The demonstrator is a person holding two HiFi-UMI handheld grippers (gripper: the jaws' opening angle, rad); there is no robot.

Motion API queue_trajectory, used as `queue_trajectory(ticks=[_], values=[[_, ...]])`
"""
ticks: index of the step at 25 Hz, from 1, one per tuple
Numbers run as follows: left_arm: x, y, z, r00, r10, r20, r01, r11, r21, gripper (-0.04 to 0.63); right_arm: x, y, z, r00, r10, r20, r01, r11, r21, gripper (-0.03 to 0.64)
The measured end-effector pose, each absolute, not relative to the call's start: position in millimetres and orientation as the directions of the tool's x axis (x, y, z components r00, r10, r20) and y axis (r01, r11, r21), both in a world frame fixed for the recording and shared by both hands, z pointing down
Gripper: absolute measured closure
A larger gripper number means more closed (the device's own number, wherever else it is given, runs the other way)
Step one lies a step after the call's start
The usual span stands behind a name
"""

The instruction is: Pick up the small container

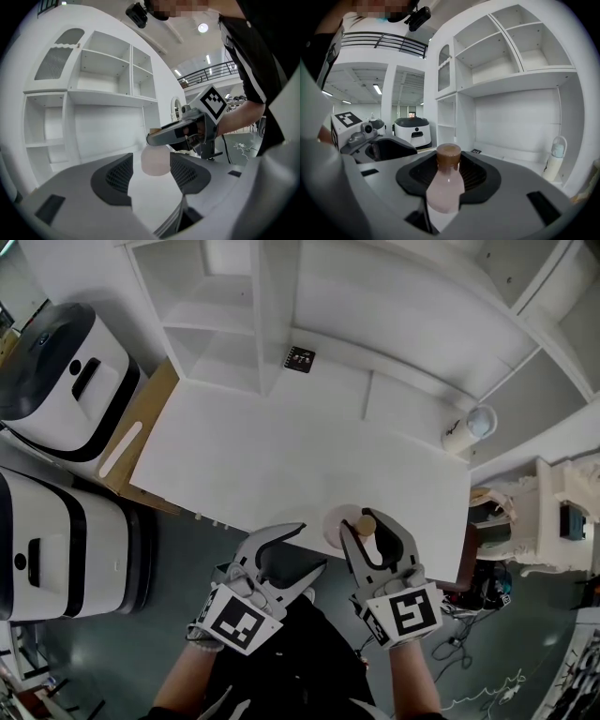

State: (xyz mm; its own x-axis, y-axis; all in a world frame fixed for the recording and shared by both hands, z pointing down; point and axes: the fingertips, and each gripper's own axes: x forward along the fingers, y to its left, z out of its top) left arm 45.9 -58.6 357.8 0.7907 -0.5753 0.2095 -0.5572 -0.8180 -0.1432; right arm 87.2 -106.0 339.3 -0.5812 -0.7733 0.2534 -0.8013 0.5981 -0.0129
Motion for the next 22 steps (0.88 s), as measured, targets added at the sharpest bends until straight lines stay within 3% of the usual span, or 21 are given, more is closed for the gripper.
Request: queue_trajectory(ticks=[8,22], values=[[60,-59,357,0.808,-0.533,0.251,-0.491,-0.845,-0.212,0.259,77,-95,308,-0.602,-0.765,0.23,-0.785,0.62,0.007,0.471],[79,-52,342,0.857,-0.463,0.227,-0.413,-0.88,-0.234,0.249,65,-72,271,-0.634,-0.746,0.203,-0.761,0.649,0.01,0.471]])
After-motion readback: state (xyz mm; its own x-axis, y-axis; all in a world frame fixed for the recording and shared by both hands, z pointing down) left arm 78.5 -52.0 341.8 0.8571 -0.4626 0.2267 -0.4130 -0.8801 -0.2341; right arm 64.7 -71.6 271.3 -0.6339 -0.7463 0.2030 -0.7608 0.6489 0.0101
